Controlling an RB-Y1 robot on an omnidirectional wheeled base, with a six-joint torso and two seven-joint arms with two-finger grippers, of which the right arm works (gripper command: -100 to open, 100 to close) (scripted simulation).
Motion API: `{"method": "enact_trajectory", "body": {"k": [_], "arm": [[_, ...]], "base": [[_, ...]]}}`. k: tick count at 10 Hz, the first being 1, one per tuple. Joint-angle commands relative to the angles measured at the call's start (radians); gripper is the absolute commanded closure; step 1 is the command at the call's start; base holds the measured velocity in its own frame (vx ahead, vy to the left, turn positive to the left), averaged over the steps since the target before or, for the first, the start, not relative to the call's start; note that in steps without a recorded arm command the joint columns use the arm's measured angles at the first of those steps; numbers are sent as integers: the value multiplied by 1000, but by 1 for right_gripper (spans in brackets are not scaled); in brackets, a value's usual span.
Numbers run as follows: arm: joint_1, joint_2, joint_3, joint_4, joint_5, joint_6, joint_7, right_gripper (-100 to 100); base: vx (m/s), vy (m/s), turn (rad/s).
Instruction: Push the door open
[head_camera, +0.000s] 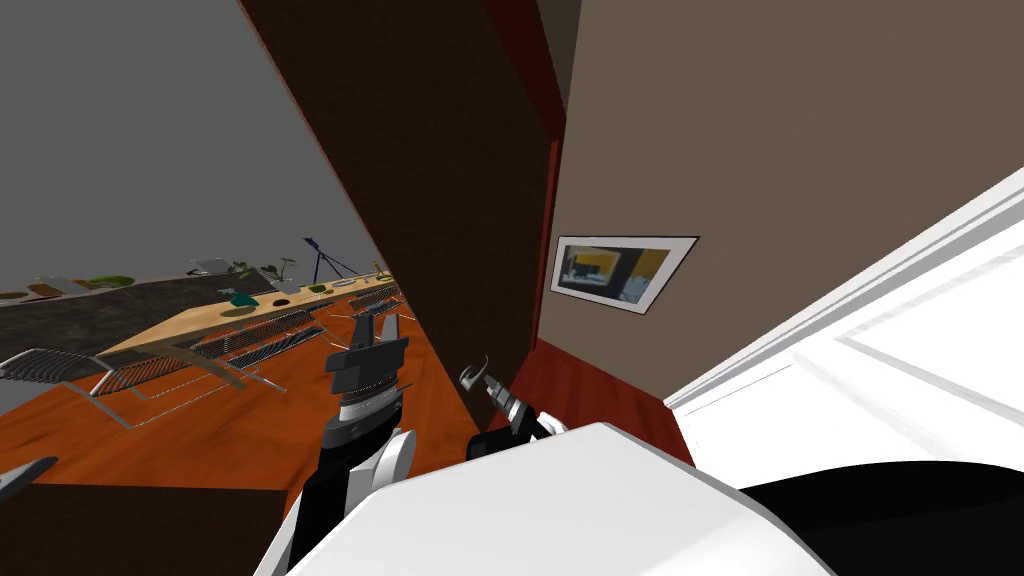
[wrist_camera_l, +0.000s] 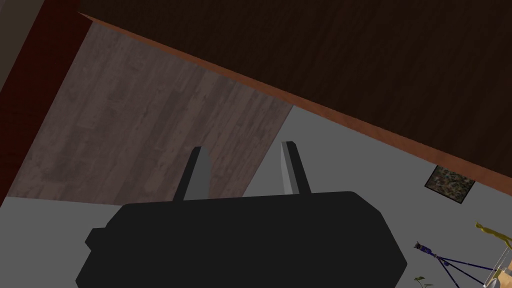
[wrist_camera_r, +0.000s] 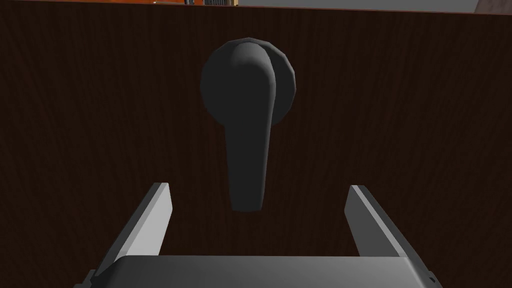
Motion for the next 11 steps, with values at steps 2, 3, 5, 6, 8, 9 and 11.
{"method": "enact_trajectory", "body": {"k": [2, 3, 5, 6, 8, 9, 11], "arm": [[-2, 10, -8, 12, 0, -2, 3, -100], [-3, 14, -11, 16, -1, -2, 4, -100], [-2, 12, -9, 13, 0, -2, 4, 100], [-2, 12, -9, 13, 0, -2, 4, 100], [-2, 12, -9, 13, 0, -2, 4, 100], [-2, 12, -9, 13, 0, -2, 4, 100], [1, 11, -35, 15, -7, 1, 16, -100]], "base": [[134, 121, 42], [156, 127, 41], [31, 25, -2], [-28, -25, 3], [-20, -17, 1], [-8, -4, 0], [-65, 12, -98]]}}
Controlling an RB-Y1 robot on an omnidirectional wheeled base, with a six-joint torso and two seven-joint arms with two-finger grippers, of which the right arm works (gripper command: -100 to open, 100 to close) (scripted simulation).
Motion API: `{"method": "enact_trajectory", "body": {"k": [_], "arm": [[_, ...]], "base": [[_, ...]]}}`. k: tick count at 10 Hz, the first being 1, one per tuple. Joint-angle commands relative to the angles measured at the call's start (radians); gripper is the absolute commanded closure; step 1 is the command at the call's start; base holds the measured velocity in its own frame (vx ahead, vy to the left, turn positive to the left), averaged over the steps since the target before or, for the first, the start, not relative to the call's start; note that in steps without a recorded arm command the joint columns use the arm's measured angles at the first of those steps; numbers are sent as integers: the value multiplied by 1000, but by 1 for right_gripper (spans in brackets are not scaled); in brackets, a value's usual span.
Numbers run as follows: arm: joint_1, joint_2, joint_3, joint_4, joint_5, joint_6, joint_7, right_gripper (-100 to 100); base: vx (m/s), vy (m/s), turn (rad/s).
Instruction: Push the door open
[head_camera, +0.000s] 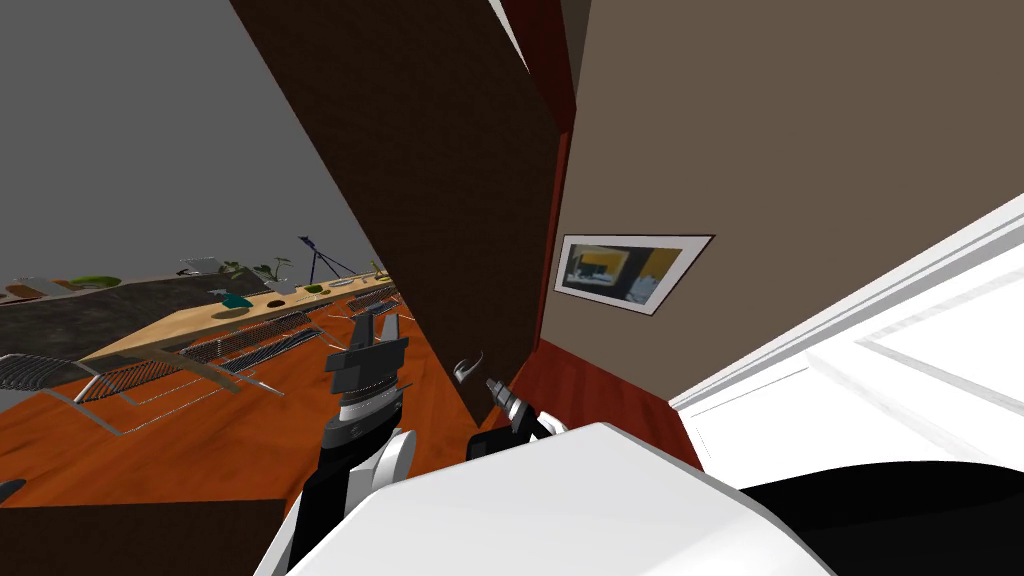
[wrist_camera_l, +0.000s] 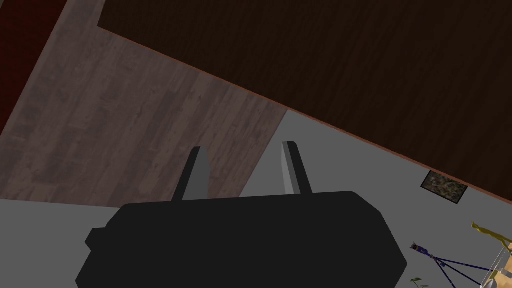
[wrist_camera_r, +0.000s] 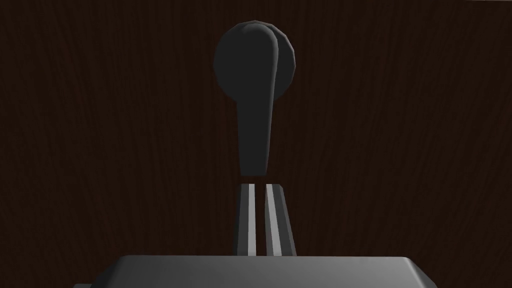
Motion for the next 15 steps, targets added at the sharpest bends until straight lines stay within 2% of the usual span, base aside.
{"method": "enact_trajectory", "body": {"k": [1, 2, 3, 4, 8, 11, 12, 13, 15], "arm": [[1, 3, -21, 4, -6, 2, 10, -100], [3, 11, -37, 5, -10, 4, 18, -100], [1, 7, -28, 8, -7, 0, 13, -100], [-2, 6, -34, 14, -8, 0, 16, -100], [-9, 12, -44, 24, -9, 1, 20, -100], [-15, 30, -55, 34, -9, 2, 23, -100], [-12, 25, -52, 28, -9, 4, 23, -100], [-12, 25, -52, 28, -9, 4, 23, 100], [-12, 25, -52, 28, -9, 4, 23, 100]], "base": [[-220, 28, -130], [-221, 32, -121], [-95, 18, -29], [60, 76, 45], [151, 111, 20], [162, 145, 30], [69, 61, -3], [-9, -6, -1], [-26, -24, 2]]}}
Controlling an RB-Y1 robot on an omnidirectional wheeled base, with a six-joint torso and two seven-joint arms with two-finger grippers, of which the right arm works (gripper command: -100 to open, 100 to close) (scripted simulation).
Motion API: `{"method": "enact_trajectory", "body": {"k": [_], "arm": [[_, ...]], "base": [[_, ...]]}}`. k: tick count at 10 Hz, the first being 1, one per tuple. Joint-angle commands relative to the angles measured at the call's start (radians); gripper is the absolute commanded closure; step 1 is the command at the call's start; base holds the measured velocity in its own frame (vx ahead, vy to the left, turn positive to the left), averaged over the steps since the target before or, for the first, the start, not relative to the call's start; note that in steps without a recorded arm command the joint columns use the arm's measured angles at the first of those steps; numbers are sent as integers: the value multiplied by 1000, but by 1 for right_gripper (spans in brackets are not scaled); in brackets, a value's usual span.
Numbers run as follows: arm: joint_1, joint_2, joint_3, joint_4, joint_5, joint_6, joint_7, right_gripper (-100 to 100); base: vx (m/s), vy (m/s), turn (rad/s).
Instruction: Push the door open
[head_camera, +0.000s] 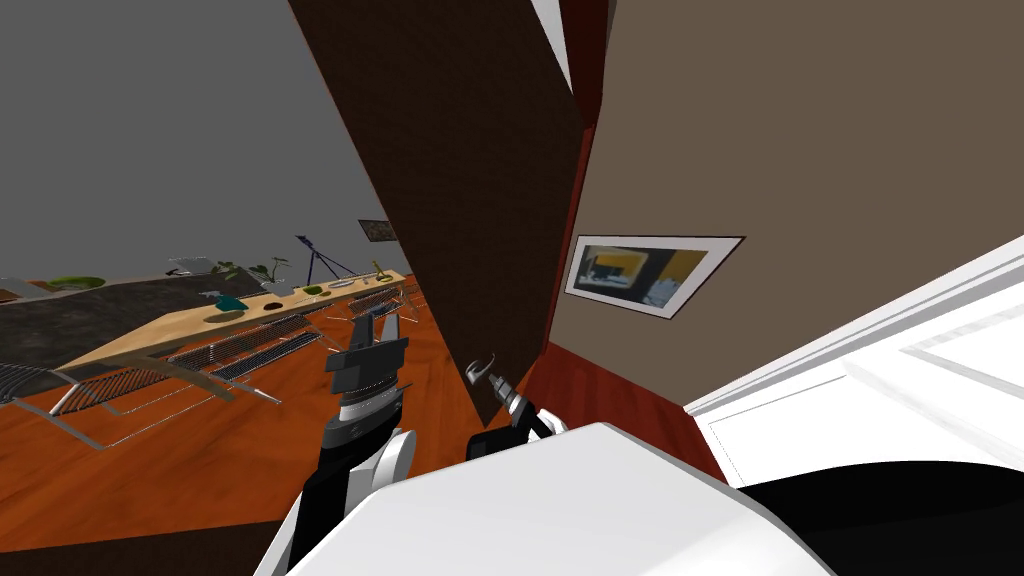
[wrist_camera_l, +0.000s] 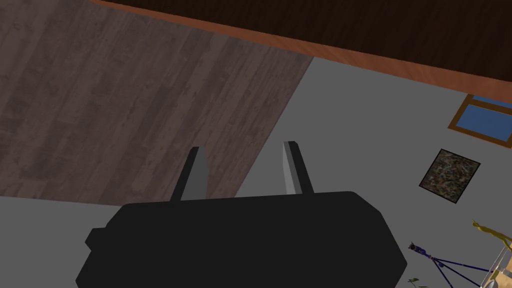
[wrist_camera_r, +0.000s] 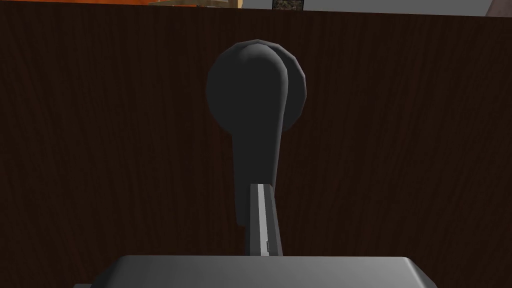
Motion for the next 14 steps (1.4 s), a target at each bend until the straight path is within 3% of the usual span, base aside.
{"method": "enact_trajectory", "body": {"k": [1, 3, 4, 8, 11, 14], "arm": [[0, 0, 0, 0, 0, 0, 0, 100], [0, 0, 0, 0, 0, 0, 0, 100], [6, -10, -13, -3, -5, 0, 5, -100], [11, -5, -25, -9, -10, 1, 10, -100], [8, -11, -34, 1, -11, -4, 15, -100], [4, -4, -42, 9, -11, -10, 20, -100]], "base": [[-15, -15, 0], [-3, -3, 0], [-153, -29, -117], [-183, -55, -82], [117, 112, 22], [172, 125, 25]]}}
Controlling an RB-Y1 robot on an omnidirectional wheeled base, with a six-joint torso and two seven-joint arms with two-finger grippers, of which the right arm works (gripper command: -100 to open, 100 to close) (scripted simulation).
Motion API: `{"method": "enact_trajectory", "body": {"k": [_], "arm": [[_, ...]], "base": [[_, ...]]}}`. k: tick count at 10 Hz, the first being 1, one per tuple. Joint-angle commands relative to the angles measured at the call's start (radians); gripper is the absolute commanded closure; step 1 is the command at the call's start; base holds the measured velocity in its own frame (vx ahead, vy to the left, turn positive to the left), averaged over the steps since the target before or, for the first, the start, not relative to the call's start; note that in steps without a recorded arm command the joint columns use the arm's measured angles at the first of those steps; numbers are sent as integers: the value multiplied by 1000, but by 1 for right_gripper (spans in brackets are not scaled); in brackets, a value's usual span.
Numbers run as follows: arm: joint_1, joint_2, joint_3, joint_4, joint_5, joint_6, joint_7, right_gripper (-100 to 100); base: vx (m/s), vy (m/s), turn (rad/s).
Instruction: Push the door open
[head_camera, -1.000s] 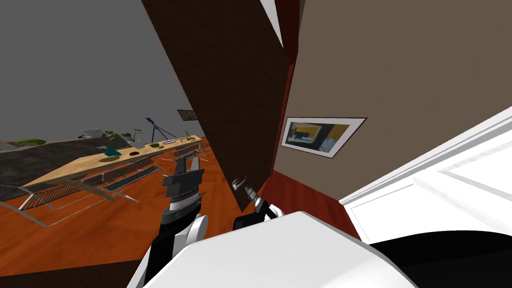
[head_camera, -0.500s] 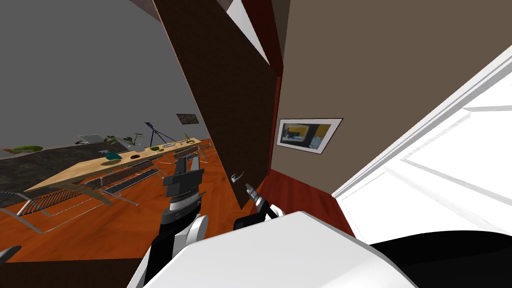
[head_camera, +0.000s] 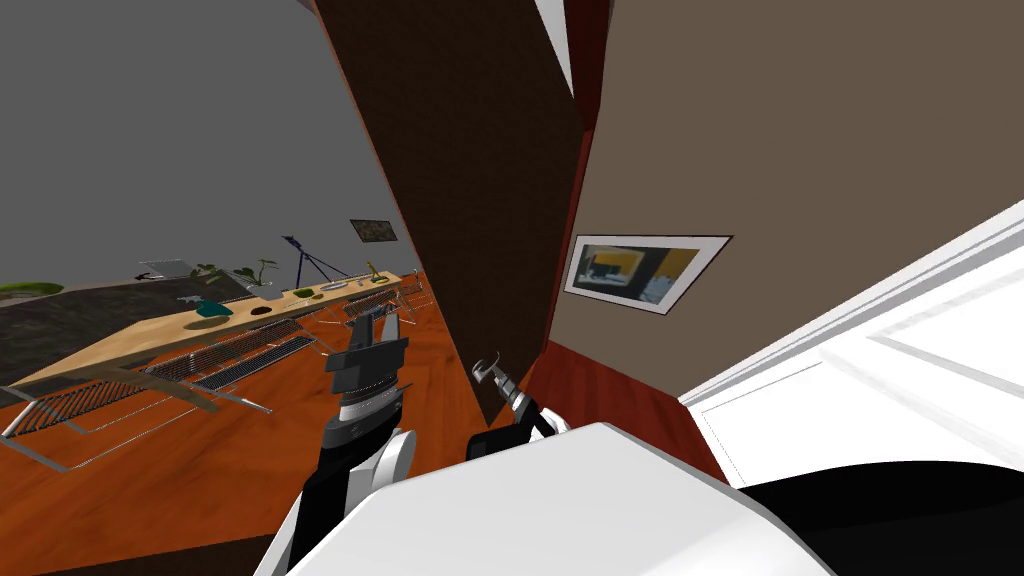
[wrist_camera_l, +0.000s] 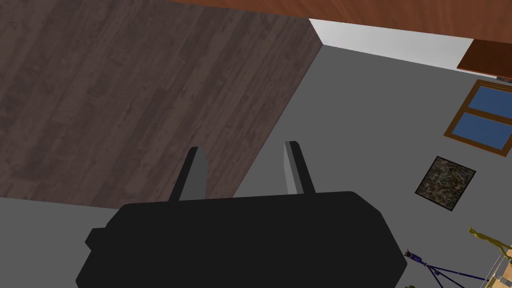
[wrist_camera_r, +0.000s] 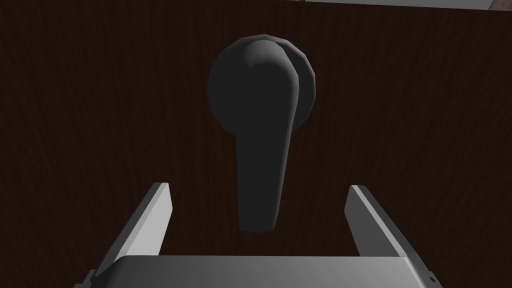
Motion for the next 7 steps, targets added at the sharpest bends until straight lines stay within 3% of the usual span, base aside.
{"method": "enact_trajectory", "body": {"k": [1, 2, 3, 4, 7], "arm": [[-2, 7, -4, 4, 0, -2, 3, -100], [-3, 15, -7, 7, 0, -4, 4, -100], [-1, 10, -5, 2, 0, -1, 3, -100], [-1, 10, -5, 2, 0, -1, 3, 100], [-1, 10, -5, 2, 0, -1, 3, 100]], "base": [[157, 122, 17], [156, 122, 24], [58, 53, 3], [-8, -6, -5], [-16, -16, 2]]}}
